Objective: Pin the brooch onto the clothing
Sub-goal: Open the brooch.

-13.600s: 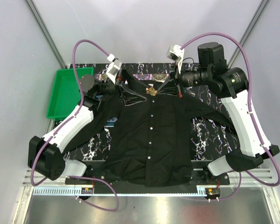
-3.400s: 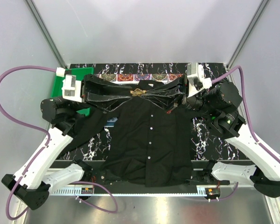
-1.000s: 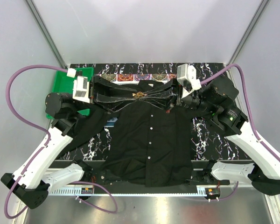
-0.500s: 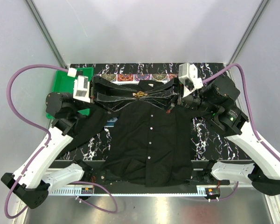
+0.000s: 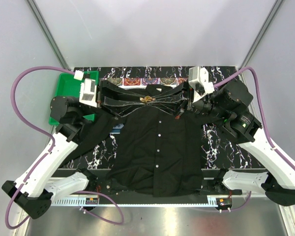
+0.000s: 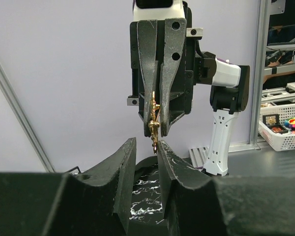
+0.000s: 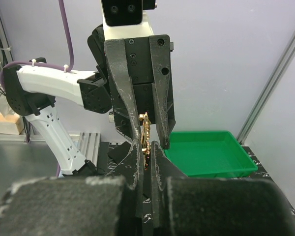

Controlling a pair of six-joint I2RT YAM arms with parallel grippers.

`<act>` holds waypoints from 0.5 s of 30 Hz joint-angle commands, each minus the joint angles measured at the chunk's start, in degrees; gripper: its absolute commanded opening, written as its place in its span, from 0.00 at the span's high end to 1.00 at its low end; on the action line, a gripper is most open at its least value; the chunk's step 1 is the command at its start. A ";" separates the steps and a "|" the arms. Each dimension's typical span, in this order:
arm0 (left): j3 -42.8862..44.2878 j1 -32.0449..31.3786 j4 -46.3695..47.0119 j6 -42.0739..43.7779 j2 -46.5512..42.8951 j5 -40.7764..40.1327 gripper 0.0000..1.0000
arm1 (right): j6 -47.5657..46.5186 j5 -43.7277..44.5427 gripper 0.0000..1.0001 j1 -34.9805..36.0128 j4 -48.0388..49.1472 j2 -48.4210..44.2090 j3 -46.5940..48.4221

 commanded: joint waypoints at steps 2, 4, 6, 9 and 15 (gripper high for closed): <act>1.88 0.14 3.55 -1.43 -0.04 0.80 0.70 | -0.40 -0.27 1.00 0.21 1.21 -0.33 1.37; 1.97 0.14 3.73 -1.87 0.05 0.89 0.71 | -0.58 -0.36 1.00 0.21 1.30 -0.42 1.37; 1.97 0.14 4.17 -2.04 0.14 0.89 0.74 | -0.84 -0.36 1.00 0.21 1.21 -0.33 1.37; 2.32 0.14 4.26 -2.22 0.49 1.41 0.89 | -0.67 -0.36 1.00 0.21 1.47 -0.42 1.37; 2.15 0.14 -0.74 1.99 0.05 -0.42 1.00 | -0.40 -1.15 0.51 0.13 0.07 -0.77 1.37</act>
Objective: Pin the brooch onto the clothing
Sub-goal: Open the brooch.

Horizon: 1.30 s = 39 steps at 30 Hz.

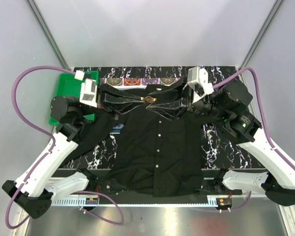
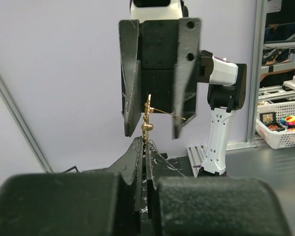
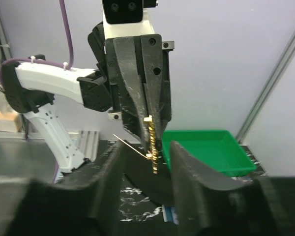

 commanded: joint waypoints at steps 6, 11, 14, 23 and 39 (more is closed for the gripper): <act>2.10 0.14 -7.14 7.86 -1.00 -3.70 1.00 | 0.74 0.80 0.56 0.19 -1.01 -0.51 2.07; 1.93 0.14 -6.43 7.60 -1.09 -3.17 1.00 | -1.89 1.68 0.45 0.19 -2.85 -0.24 2.51; 1.58 0.23 -6.87 7.86 -1.71 -3.26 1.00 | -3.04 5.01 0.34 0.19 -4.61 -0.85 3.48; 1.40 1.46 -9.77 9.35 -2.41 -7.13 1.00 | -10.15 11.52 0.28 0.19 -12.43 -2.53 6.21; 3.42 0.93 -22.68 26.03 -3.90 -18.71 1.00 | -24.47 16.27 0.56 0.19 -13.66 -1.74 5.33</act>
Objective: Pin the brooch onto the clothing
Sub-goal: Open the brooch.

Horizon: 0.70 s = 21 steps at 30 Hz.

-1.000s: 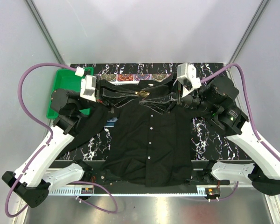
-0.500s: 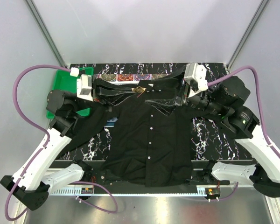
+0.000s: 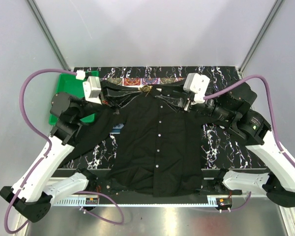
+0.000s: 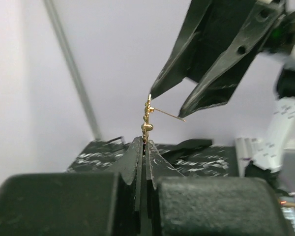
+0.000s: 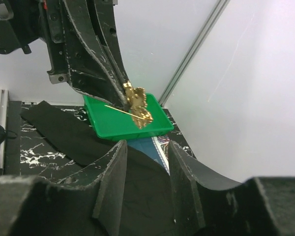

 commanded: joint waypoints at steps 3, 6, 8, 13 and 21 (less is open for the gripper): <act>4.38 -0.99 -11.84 17.57 -1.39 -8.67 1.00 | -11.02 0.73 0.57 0.28 0.17 0.08 1.50; 5.44 -1.52 -14.21 15.99 -0.69 -8.93 1.00 | -16.66 0.91 0.58 0.72 0.00 2.01 3.87; 5.97 -1.78 -14.66 14.49 -0.34 -9.46 1.00 | -20.01 -0.23 0.58 1.24 -1.32 3.42 4.93; 7.29 -2.04 -15.98 13.08 0.11 -10.69 1.00 | -31.27 -0.50 0.46 3.88 -0.01 3.15 2.03; 8.08 -2.75 -17.12 13.00 0.63 -10.26 1.00 | -37.68 1.26 0.50 7.04 1.14 5.09 2.91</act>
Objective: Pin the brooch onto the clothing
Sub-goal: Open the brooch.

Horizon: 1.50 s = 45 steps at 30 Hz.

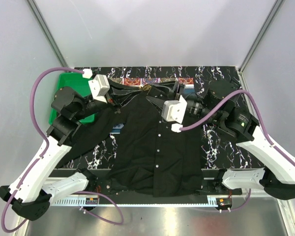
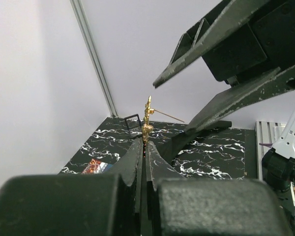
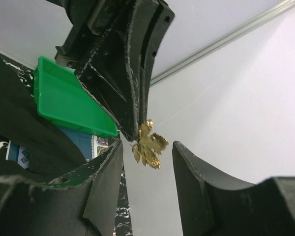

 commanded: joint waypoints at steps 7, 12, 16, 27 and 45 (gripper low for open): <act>3.69 -0.50 -0.87 -2.97 0.83 -1.34 1.00 | -10.57 1.98 0.55 3.49 1.35 0.96 -0.29; 3.95 -0.50 -1.40 -3.32 0.74 0.24 1.00 | -13.38 4.61 0.68 3.93 2.93 1.31 -0.82; 3.52 -0.32 -0.35 -5.43 0.22 0.77 1.00 | -13.91 6.63 0.88 3.93 3.46 0.44 -0.99; 2.11 2.22 5.54 -11.76 0.39 3.93 1.00 | -12.42 10.42 1.00 3.93 2.76 -2.38 -1.96; -2.81 7.32 23.21 -29.69 1.10 13.34 1.00 | -11.98 12.88 1.00 3.93 3.99 -4.84 -5.39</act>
